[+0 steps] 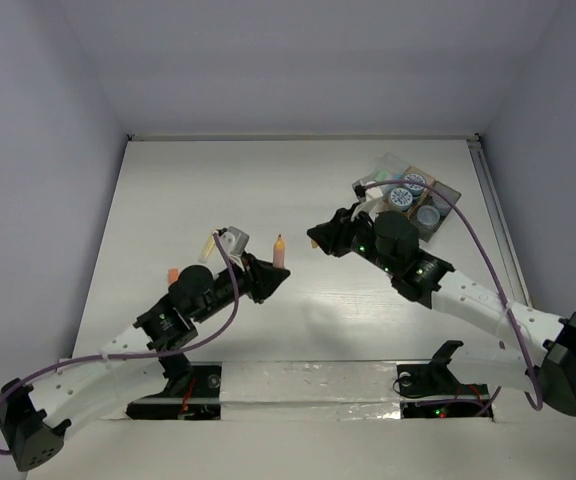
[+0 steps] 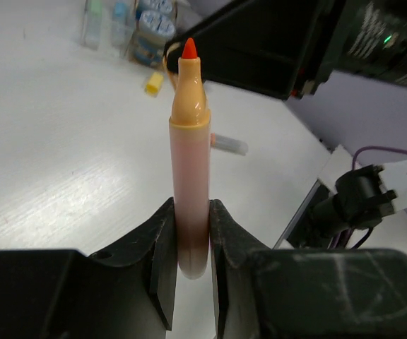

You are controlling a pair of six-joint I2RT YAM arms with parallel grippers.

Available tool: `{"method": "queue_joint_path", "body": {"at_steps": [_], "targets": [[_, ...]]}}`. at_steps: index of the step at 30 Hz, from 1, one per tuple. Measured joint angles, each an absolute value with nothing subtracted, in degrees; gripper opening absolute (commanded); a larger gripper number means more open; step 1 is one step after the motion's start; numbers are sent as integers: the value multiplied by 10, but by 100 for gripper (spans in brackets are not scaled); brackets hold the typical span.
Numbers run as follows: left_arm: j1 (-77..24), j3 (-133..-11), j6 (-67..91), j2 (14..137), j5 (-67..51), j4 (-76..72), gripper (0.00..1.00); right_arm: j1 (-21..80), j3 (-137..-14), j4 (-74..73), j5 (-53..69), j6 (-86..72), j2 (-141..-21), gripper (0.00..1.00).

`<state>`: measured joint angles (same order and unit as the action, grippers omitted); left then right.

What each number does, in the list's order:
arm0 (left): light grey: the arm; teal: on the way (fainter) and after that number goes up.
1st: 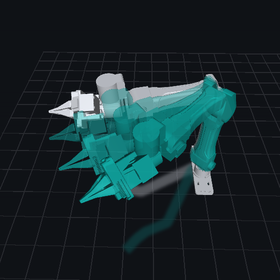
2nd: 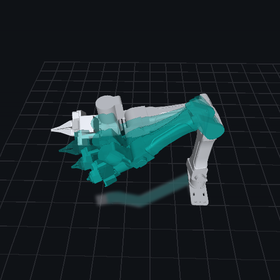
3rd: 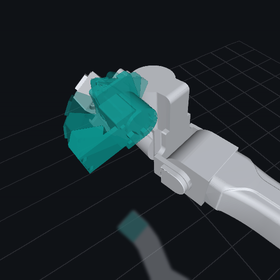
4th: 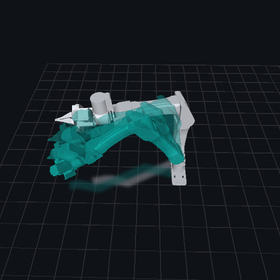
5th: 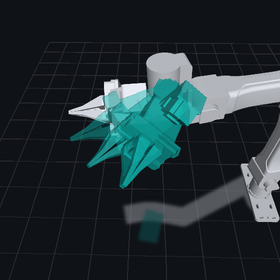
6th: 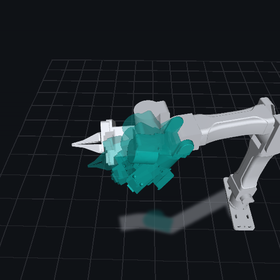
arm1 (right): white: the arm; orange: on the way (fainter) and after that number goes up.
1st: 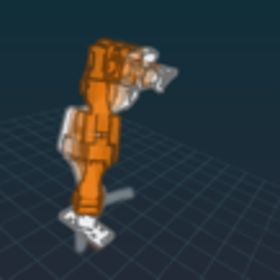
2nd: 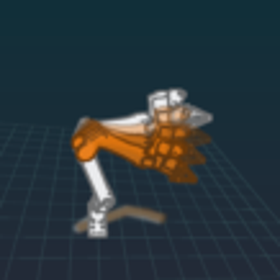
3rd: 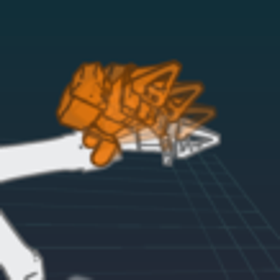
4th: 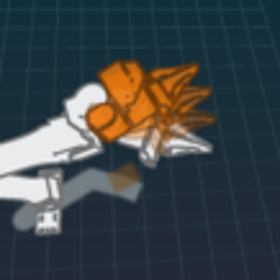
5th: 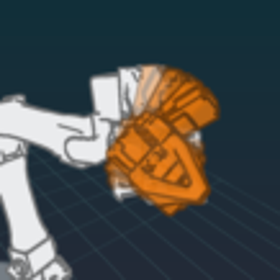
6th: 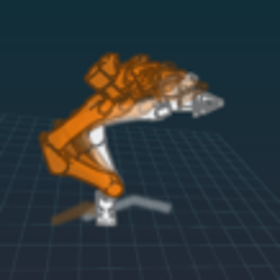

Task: Sort the stationery into containers
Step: Close the pen cap on the pen.

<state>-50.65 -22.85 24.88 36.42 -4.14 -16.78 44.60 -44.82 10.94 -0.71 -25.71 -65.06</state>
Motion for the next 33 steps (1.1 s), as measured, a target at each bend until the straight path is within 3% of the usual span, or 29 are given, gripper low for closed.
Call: {"method": "queue_joint_path", "body": {"at_steps": [7, 16, 33], "targets": [[-507, -331, 237, 321, -43, -129, 0, 446, -453, 108, -37, -263, -590, 0], [-507, -266, 267, 431, -88, -194, 0, 446, -494, 132, -54, -296, -628, 0], [-507, -276, 270, 536, -117, -269, 0, 447, -510, 153, -51, -311, -654, 0]]}}
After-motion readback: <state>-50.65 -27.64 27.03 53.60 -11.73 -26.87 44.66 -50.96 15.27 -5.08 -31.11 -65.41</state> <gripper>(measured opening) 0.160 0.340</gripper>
